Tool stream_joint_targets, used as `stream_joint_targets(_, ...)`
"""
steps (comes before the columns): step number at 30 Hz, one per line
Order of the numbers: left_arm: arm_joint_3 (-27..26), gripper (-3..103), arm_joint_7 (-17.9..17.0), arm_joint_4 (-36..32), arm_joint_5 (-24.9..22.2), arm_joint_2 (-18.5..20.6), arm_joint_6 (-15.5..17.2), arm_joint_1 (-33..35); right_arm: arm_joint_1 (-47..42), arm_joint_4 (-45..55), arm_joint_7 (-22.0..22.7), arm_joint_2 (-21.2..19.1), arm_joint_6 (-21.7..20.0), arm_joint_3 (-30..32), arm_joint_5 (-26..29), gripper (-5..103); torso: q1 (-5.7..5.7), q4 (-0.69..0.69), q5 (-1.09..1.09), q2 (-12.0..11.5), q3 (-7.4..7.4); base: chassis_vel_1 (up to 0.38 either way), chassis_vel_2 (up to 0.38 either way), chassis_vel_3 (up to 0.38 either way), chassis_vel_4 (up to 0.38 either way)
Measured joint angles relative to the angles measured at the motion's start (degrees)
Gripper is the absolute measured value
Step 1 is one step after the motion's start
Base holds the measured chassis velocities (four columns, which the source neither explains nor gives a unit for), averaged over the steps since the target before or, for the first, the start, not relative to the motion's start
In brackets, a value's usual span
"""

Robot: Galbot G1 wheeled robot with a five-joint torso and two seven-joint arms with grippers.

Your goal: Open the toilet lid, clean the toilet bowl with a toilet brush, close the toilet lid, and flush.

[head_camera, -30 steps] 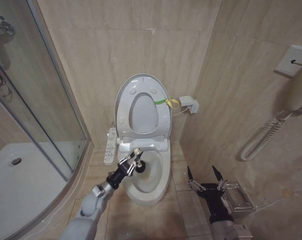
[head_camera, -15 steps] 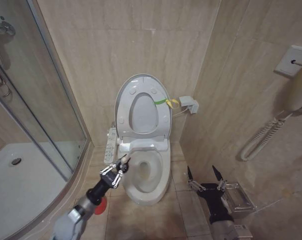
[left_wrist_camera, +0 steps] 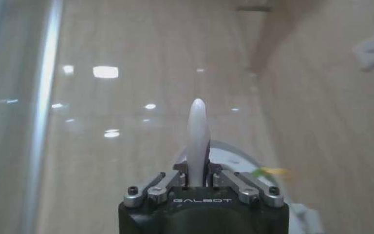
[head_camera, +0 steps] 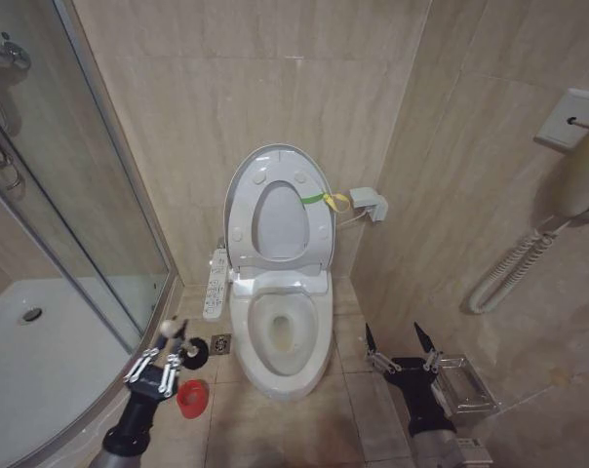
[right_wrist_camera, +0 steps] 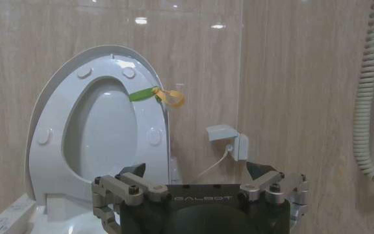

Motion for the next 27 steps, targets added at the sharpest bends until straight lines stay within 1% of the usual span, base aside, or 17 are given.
stream_joint_targets(1, 0.0, 19, 0.0, 0.0, 0.0, 0.0, 0.0, 0.0, 0.0, 0.0, 0.0, 0.0, 0.0, 0.0, 0.0, 100, 0.00, 0.00, 0.00, 0.0, 0.00, 0.000, 0.000, 0.000, 0.000)
stream_joint_targets(2, -0.6, 19, -0.4, 1.1, -2.0, -0.2, -0.7, 0.3, 0.0, 0.0, 0.0, 0.0, 0.0, 0.0, 0.0, 100, 0.00, 0.00, -0.01, 0.0, 0.00, 0.000, 0.000, 0.000, 0.000)
stream_joint_targets(3, -2.1, 19, 0.4, 5.3, -6.9, -0.2, -3.3, -0.1, 0.0, 0.0, 0.0, 0.0, 0.0, 0.0, 0.0, 100, 0.00, 0.00, 0.00, 0.0, 0.00, 0.000, 0.000, 0.000, 0.000)
stream_joint_targets(4, -3.6, 19, 2.9, 11.5, -11.9, 0.6, -4.7, -1.1, 0.0, 0.0, 0.0, 0.0, 0.0, 0.0, 0.0, 100, 0.00, 0.00, -0.02, 0.0, 0.00, 0.000, 0.000, 0.000, 0.000)
stream_joint_targets(5, -4.1, 19, 3.9, 13.5, -13.1, 1.0, -4.8, -1.5, 0.0, 0.0, 0.0, 0.0, 0.0, 0.0, 0.0, 100, 0.00, 0.01, -0.01, 0.0, 0.00, 0.000, 0.000, 0.000, 0.000)
stream_joint_targets(6, -4.1, 19, 3.9, 13.5, -13.1, 1.0, -4.8, -1.5, 0.0, 0.0, 0.0, 0.0, 0.0, 0.0, 0.0, 100, 0.00, 0.01, -0.01, 0.0, 0.00, 0.000, 0.000, 0.000, 0.000)
stream_joint_targets(9, -5.6, 19, 9.0, 21.7, -17.3, 2.9, -5.0, -4.6, 0.0, 0.0, 0.0, 0.0, 0.0, 0.0, 0.0, 100, 0.00, 0.00, -0.02, 0.0, 0.00, 0.000, 0.000, 0.000, 0.000)
stream_joint_targets(10, -5.6, 19, 9.0, 21.7, -17.3, 2.9, -5.0, -4.6, 0.0, 0.0, 0.0, 0.0, 0.0, 0.0, 0.0, 100, 0.00, 0.00, -0.02, 0.0, 0.00, 0.000, 0.000, 0.000, 0.000)
stream_joint_targets(12, -5.7, 19, 12.0, 27.5, -20.0, 4.5, -5.0, -7.3, 0.0, 0.0, 0.0, 0.0, 0.0, 0.0, 0.0, 100, 0.01, 0.00, -0.03, 0.0, 0.01, 0.000, 0.000, 0.000, 0.000)
stream_joint_targets(13, -5.7, 19, 12.0, 27.5, -20.0, 4.5, -5.0, -7.3, 0.0, 0.0, 0.0, 0.0, 0.0, 0.0, 0.0, 100, 0.01, 0.00, -0.03, 0.0, 0.01, 0.000, 0.000, 0.000, 0.000)
stream_joint_targets(14, -5.9, 19, 13.2, 30.6, -20.9, 5.4, -5.0, -8.9, 0.0, 0.0, 0.0, 0.0, 0.0, 0.0, 0.0, 100, 0.01, 0.00, -0.02, 0.0, 0.01, 0.000, 0.000, 0.000, 0.000)
stream_joint_targets(17, -6.0, 19, 15.1, 37.7, -21.7, 7.5, -5.1, -12.5, 0.0, 0.0, 0.0, 0.0, 0.0, 0.0, 0.0, 100, 0.01, 0.00, -0.02, 0.0, 0.01, 0.000, 0.000, 0.000, 0.000)
stream_joint_targets(18, -6.0, 19, 15.1, 37.7, -21.7, 7.5, -5.1, -12.5, 0.0, 0.0, 0.0, 0.0, 0.0, 0.0, 0.0, 100, 0.01, 0.00, -0.02, 0.0, 0.01, 0.000, 0.000, 0.000, 0.000)
stream_joint_targets(22, -5.5, 19, 18.3, 46.8, -22.6, 9.8, -5.1, -17.5, 0.0, 0.0, 0.0, 0.0, 0.0, 0.0, 0.0, 100, 0.01, 0.00, -0.02, 0.0, 0.01, 0.000, 0.000, 0.000, 0.000)
stream_joint_targets(23, -5.5, 19, 18.3, 46.8, -22.6, 9.8, -5.1, -17.5, 0.0, 0.0, 0.0, 0.0, 0.0, 0.0, 0.0, 100, 0.01, 0.00, -0.02, 0.0, 0.01, 0.000, 0.000, 0.000, 0.000)
stream_joint_targets(26, -4.6, 19, 21.0, 52.7, -23.9, 11.2, -5.1, -21.2, 0.0, 0.0, 0.0, 0.0, 0.0, 0.0, 0.0, 100, 0.01, 0.00, -0.02, 0.0, 0.01, 0.000, 0.000, 0.000, 0.000)
stream_joint_targets(27, -4.6, 19, 21.0, 52.7, -23.9, 11.2, -5.1, -21.2, 0.0, 0.0, 0.0, 0.0, 0.0, 0.0, 0.0, 100, 0.01, 0.00, -0.02, 0.0, 0.01, 0.000, 0.000, 0.000, 0.000)
